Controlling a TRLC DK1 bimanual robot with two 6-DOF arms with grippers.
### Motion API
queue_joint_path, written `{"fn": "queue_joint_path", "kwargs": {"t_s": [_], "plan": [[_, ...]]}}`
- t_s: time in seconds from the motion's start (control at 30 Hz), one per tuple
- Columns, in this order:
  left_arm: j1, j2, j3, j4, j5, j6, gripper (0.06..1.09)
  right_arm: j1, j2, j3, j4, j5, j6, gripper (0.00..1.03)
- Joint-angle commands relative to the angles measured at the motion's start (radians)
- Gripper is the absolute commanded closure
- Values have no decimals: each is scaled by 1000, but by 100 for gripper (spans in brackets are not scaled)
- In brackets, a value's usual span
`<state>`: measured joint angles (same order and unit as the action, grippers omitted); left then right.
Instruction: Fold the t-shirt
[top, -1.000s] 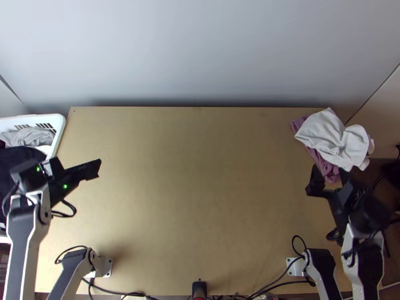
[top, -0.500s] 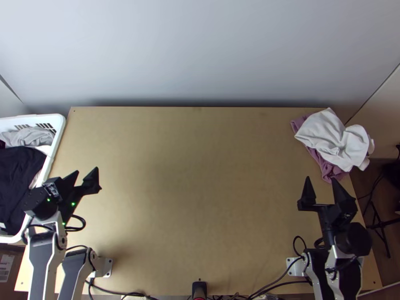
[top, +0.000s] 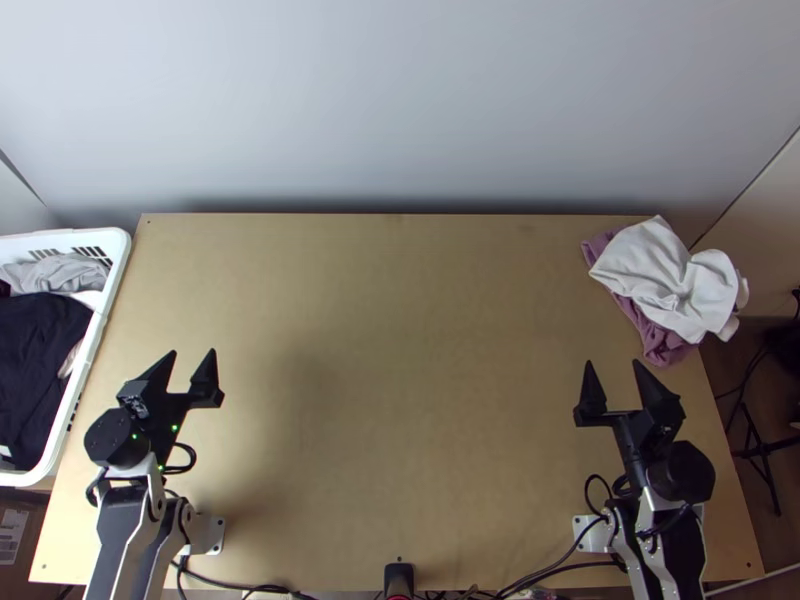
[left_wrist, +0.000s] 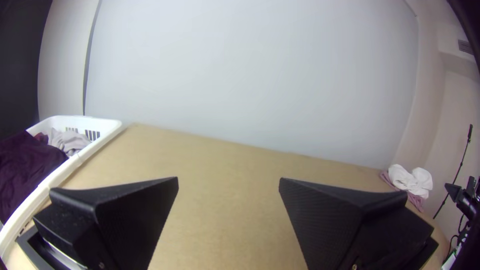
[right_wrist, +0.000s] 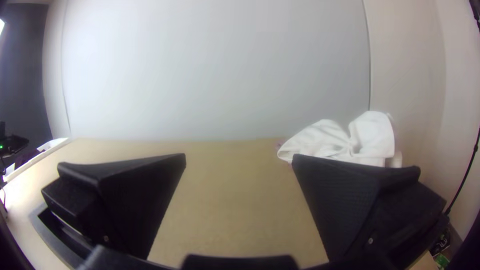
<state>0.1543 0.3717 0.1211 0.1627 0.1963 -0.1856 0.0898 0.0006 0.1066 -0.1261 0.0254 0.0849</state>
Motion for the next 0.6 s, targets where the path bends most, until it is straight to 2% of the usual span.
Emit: {"fn": "queue_joint_path", "kwargs": {"t_s": [0.0, 0.17, 0.4, 0.57], "plan": [[-41, -175, -46, -109, -31, 3, 10, 33, -4, -12, -93, -1, -4, 4], [-50, -358, -47, -362, -35, 5, 10, 13, -4, -12, -106, -1, -5, 4], [-38, -370, -46, -376, -133, 5, 10, -16, -4, -12, -104, -1, -5, 4], [-38, -372, -46, -376, -136, 5, 10, -16, -4, -12, -104, -1, -5, 4]]}}
